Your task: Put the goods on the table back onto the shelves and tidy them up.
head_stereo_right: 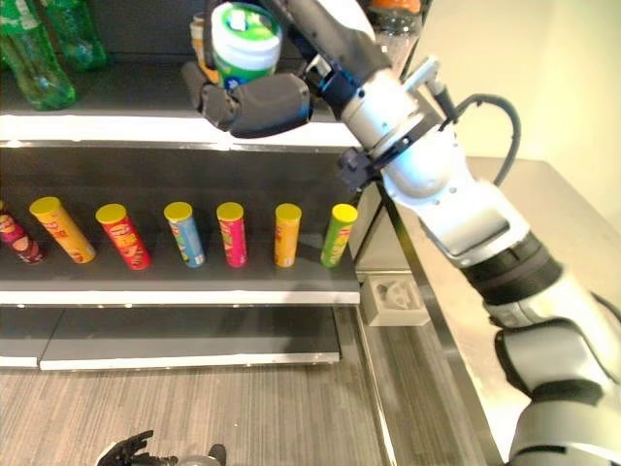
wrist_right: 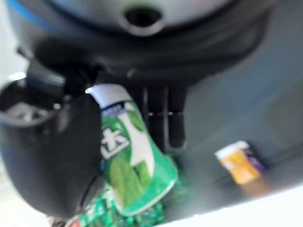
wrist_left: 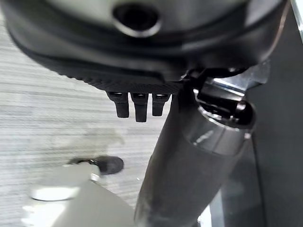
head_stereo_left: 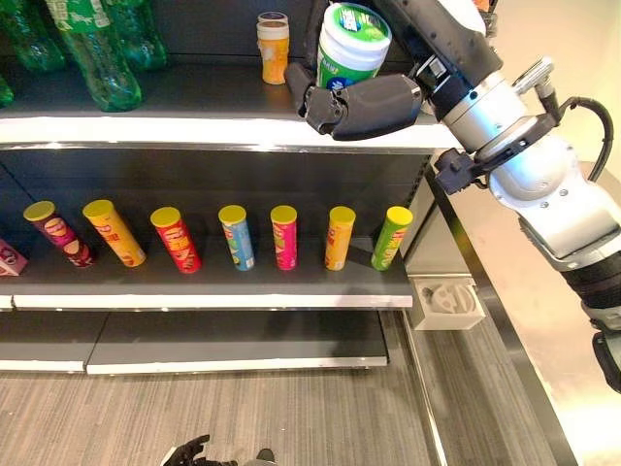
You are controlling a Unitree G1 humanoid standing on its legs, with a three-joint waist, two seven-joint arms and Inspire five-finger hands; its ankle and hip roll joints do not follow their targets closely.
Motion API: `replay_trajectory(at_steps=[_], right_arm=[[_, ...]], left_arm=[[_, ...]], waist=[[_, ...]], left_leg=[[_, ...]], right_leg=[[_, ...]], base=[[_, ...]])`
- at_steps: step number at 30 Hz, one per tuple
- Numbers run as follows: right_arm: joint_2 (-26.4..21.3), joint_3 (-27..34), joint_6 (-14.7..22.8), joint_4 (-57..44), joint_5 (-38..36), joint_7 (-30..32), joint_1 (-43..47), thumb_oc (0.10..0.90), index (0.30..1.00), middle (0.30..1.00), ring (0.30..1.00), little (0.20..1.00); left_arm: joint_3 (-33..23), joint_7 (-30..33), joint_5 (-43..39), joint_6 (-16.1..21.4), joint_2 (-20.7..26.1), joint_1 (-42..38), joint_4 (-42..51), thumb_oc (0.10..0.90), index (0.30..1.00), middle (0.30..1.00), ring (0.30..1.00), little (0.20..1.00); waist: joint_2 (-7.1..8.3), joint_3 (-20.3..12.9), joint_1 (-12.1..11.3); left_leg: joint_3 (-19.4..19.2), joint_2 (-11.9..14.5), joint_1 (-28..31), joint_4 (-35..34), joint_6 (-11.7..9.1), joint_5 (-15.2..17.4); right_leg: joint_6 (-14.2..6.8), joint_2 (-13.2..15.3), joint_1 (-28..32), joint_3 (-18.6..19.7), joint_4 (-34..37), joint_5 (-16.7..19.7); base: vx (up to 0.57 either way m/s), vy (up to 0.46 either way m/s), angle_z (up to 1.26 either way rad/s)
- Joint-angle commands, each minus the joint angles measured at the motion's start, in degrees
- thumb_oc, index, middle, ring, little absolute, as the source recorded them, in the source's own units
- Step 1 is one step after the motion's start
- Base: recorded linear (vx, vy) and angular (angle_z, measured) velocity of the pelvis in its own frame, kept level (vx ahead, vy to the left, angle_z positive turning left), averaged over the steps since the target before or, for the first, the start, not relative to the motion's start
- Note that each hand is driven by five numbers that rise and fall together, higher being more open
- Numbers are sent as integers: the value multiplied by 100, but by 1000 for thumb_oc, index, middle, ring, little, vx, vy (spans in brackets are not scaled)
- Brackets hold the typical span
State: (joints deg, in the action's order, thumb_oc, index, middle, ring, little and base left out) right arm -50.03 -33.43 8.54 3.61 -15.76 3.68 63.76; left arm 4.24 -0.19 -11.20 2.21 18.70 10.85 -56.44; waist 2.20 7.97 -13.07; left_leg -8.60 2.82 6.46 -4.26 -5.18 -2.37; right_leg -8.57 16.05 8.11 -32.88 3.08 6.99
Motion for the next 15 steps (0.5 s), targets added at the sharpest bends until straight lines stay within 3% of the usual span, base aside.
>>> replay_trajectory(at_steps=[1,3,4,5,6,10,15], right_arm=[[-139,-24,156,246,69,448,1109,400,300,300,300,300],[-279,-197,105,404,113,437,1215,400,300,300,300,300],[-370,-404,130,815,9,528,1483,400,300,300,300,300],[-399,-429,114,911,31,551,1499,400,300,300,300,300],[-386,-435,103,1043,43,579,1549,400,300,300,300,300],[-164,-470,28,1680,108,736,1713,400,300,300,300,300],[48,-335,-70,2206,270,873,1734,400,300,300,300,300]], left_arm=[[250,147,1,215,340,-325,-73,800,900,900,900,900],[348,158,-70,247,473,-472,40,800,900,900,900,900],[413,161,-234,293,599,-592,189,800,900,900,900,900],[390,138,-271,283,614,-560,191,800,900,900,900,900],[379,159,-307,275,622,-584,164,800,900,900,900,900],[503,179,-457,258,488,-510,192,800,900,900,900,900],[627,181,-408,191,408,-430,114,800,900,900,900,900]], waist=[[-53,-180,-247],[-56,-97,-108],[5,-76,-11],[20,-88,11],[58,-87,0],[211,-264,-62],[265,-313,-194]], left_leg=[[227,-138,-210,-74,132,514],[401,-138,-306,-74,182,354],[739,-181,-404,-74,171,296],[829,-189,-396,-74,168,285],[924,-201,-411,-74,158,264],[1276,-108,-431,-74,33,236],[1539,-81,-452,-74,-16,225]], right_leg=[[-415,461,-370,106,-1164,-460],[-277,177,-644,774,-1131,-500],[-269,-295,-786,1775,-462,-530],[-246,-363,-810,1935,-436,-544],[-258,-403,-779,2020,-335,-492],[-224,-553,-311,1753,158,-464],[-173,-585,-95,1352,173,-607]], base=[[-77,61,20],[-81,-57,64],[42,-132,107],[72,-152,136],[75,-110,109],[124,-176,69],[73,-86,34]])
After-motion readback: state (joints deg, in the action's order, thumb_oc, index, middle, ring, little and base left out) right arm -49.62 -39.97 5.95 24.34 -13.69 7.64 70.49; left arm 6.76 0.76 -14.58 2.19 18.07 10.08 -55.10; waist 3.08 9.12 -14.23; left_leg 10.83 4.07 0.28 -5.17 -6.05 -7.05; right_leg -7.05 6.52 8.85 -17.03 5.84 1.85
